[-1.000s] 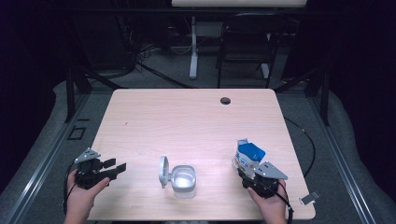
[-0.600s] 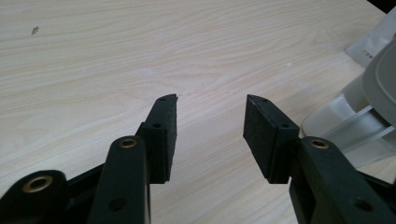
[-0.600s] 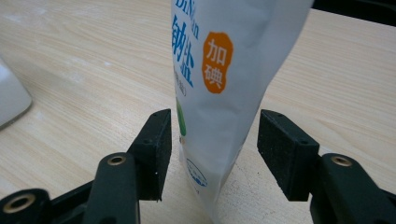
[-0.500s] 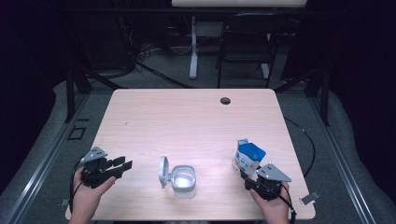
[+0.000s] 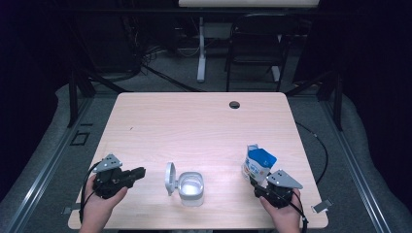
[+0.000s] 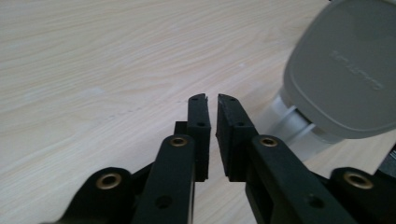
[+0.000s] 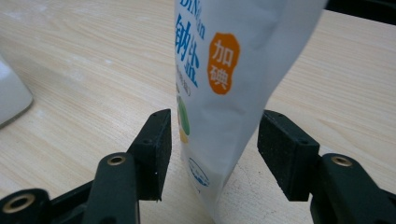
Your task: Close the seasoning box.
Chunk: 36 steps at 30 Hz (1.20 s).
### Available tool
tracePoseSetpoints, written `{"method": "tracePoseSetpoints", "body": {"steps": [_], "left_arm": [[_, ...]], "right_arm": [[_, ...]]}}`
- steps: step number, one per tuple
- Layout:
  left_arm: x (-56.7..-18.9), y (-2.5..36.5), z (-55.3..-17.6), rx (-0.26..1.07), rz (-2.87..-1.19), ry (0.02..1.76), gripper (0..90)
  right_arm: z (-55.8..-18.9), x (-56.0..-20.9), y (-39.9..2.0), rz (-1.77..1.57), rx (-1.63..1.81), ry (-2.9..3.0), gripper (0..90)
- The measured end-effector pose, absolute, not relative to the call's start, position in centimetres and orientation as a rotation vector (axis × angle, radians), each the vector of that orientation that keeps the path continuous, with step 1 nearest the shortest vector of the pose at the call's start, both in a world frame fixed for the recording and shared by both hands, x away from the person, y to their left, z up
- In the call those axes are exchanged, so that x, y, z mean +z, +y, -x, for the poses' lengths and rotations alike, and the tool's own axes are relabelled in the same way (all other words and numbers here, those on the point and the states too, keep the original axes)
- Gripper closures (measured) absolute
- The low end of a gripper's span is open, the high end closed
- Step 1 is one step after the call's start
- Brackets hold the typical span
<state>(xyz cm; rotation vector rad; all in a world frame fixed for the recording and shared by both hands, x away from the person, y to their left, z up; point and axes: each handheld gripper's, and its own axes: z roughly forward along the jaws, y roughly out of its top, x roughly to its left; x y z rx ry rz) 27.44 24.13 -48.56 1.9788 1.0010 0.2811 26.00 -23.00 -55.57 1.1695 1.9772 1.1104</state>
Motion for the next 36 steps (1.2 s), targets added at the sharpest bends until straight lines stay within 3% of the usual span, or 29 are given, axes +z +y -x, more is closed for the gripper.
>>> {"method": "tracePoseSetpoints", "body": {"steps": [10, 30, 36], "left_arm": [[-47.7, 20.3, -26.0, 0.230, -2.026, 0.844, 90.0], [-48.1, 17.9, -25.5, 0.201, -2.037, 0.789, 90.0], [-48.3, 16.8, -25.1, 0.136, -2.046, 0.747, 90.0]], "right_arm": [[-26.0, -55.6, -22.9, -1.174, 1.114, 1.977, 44.8], [-26.0, -55.7, -22.9, -1.171, 1.103, 1.987, 44.7], [-26.0, -55.7, -22.8, -1.172, 1.100, 1.991, 44.6]]}}
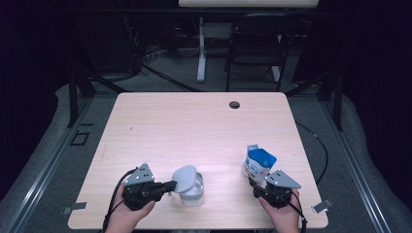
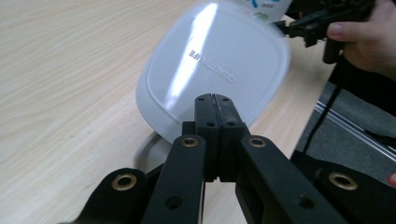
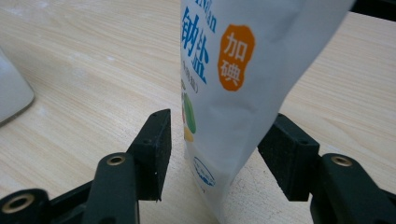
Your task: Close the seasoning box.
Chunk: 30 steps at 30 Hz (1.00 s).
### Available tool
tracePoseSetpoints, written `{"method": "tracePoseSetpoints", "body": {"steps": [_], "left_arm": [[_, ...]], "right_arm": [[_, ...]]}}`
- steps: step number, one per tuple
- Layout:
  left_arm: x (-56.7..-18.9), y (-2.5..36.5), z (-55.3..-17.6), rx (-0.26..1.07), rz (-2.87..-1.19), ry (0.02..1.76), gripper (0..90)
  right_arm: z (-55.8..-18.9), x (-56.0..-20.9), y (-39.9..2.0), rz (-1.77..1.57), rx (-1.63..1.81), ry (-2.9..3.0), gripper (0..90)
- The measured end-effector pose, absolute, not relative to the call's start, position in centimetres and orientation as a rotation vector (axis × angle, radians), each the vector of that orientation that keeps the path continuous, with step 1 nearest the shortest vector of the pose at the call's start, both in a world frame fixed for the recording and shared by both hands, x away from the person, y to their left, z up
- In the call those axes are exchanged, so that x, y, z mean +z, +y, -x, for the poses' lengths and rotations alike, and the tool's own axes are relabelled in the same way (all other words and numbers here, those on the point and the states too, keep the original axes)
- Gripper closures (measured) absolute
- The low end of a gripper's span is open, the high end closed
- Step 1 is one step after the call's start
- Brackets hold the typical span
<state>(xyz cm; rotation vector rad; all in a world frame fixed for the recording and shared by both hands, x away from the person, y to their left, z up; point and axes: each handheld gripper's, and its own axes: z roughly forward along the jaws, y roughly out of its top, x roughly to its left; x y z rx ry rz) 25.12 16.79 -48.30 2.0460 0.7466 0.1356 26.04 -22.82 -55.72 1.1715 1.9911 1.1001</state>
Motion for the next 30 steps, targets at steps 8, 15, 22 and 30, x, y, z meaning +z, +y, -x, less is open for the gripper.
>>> {"method": "tracePoseSetpoints", "body": {"steps": [8, 15, 22, 30], "left_arm": [[-48.2, 16.5, -24.9, 0.143, -2.059, 0.734, 90.0], [-48.1, 16.7, -24.8, 0.155, -2.052, 0.736, 90.0], [-47.8, 17.8, -25.1, 0.172, -2.022, 0.772, 90.0], [-47.5, 19.7, -25.7, 0.187, -1.976, 0.827, 90.0]], "right_arm": [[-26.1, -55.7, -22.8, -1.171, 1.100, 1.993, 44.6], [-26.1, -55.8, -22.7, -1.172, 1.107, 1.993, 44.5], [-26.1, -55.9, -22.7, -1.173, 1.101, 1.999, 44.3], [-26.2, -55.9, -22.6, -1.176, 1.103, 1.998, 44.3]]}}
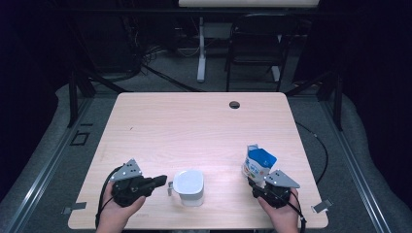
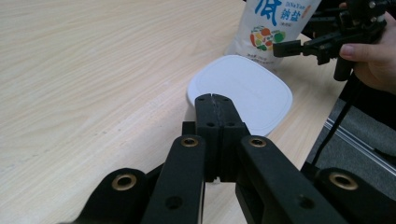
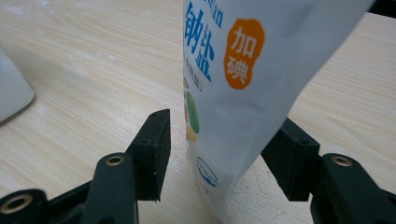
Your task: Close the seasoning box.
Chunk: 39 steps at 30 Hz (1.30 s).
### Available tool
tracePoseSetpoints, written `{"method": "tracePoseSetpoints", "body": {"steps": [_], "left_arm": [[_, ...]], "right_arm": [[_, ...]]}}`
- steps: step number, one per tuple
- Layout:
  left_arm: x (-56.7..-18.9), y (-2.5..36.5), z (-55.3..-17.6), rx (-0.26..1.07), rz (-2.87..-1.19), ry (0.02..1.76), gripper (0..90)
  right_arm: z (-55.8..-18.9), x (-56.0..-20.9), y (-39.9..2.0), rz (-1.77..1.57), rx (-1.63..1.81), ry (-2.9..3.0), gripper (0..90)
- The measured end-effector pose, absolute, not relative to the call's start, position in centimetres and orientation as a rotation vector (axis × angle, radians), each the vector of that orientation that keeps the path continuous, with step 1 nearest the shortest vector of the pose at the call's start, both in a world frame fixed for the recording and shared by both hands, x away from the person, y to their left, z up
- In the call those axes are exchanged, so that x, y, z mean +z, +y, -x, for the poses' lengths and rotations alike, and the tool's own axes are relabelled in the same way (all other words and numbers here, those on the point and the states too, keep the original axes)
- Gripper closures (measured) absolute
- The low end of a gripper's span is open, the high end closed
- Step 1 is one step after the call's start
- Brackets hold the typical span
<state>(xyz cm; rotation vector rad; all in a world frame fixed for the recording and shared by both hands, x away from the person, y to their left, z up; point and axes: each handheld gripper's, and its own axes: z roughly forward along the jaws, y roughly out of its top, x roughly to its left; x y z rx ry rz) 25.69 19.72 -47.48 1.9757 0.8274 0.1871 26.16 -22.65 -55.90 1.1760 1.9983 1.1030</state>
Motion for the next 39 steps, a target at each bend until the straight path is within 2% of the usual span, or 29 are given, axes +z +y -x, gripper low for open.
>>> {"method": "tracePoseSetpoints", "body": {"steps": [11, 25, 29, 39], "left_arm": [[-47.9, 23.6, -26.9, 0.226, -1.906, 0.955, 90.0], [-52.0, 28.7, -28.7, 0.351, -1.882, 1.242, 90.0], [-52.8, 29.5, -29.0, 0.402, -1.883, 1.301, 85.1], [-54.1, 30.9, -29.4, 0.408, -1.848, 1.376, 67.6]], "right_arm": [[-26.2, -55.9, -22.6, -1.179, 1.106, 2.000, 44.0], [-26.3, -56.0, -22.6, -1.179, 1.104, 1.994, 44.0], [-26.2, -56.0, -22.6, -1.180, 1.096, 2.000, 44.0], [-26.3, -56.1, -22.6, -1.182, 1.094, 2.002, 44.0]]}}
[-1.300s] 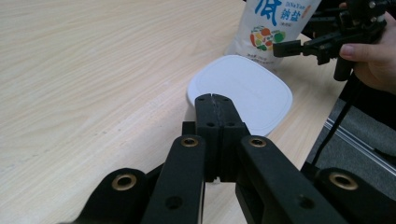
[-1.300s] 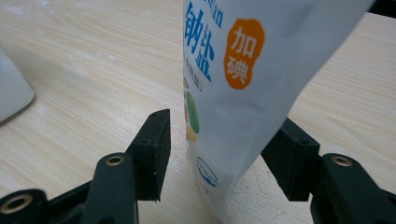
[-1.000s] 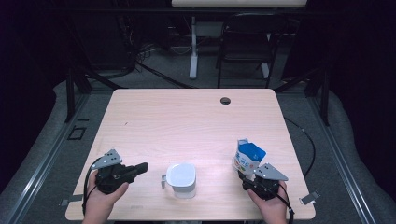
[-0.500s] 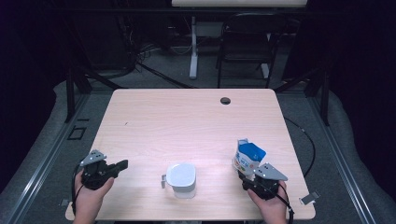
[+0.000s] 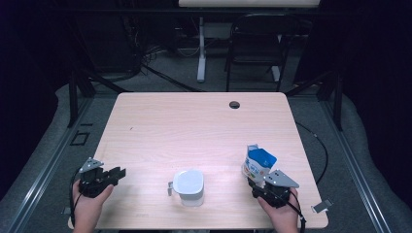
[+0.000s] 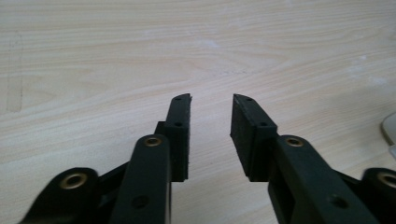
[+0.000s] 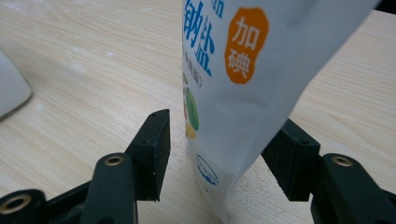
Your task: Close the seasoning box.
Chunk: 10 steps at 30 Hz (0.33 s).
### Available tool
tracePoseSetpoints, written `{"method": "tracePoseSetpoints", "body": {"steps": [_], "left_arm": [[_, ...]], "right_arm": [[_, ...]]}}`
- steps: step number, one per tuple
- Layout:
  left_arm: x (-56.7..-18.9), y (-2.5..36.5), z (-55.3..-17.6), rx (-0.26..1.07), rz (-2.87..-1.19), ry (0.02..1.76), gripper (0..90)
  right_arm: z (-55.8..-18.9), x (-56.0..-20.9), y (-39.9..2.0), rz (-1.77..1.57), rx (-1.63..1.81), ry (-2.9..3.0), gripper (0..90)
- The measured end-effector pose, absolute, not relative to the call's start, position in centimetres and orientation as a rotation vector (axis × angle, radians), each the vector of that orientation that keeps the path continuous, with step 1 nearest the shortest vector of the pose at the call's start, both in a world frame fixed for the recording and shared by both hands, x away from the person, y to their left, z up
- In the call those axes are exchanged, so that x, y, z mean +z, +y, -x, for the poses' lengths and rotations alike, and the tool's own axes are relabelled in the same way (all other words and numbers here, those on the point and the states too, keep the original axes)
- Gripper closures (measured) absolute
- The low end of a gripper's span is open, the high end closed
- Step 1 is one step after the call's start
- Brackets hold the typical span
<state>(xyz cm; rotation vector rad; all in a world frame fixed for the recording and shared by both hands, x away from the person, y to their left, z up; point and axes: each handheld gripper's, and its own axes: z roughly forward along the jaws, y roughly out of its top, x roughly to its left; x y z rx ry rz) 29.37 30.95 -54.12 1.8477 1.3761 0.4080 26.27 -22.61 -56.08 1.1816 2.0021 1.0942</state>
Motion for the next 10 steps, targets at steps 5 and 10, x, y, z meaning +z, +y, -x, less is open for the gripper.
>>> {"method": "tracePoseSetpoints", "body": {"steps": [5, 10], "left_arm": [[-54.9, 31.7, -29.6, 0.436, -1.847, 1.423, 56.0], [-55.2, 32.4, -29.6, 0.468, -1.840, 1.455, 49.3]], "right_arm": [[-26.3, -56.0, -22.6, -1.180, 1.093, 2.008, 43.9], [-26.3, -56.1, -22.6, -1.179, 1.092, 2.006, 43.7]]}}
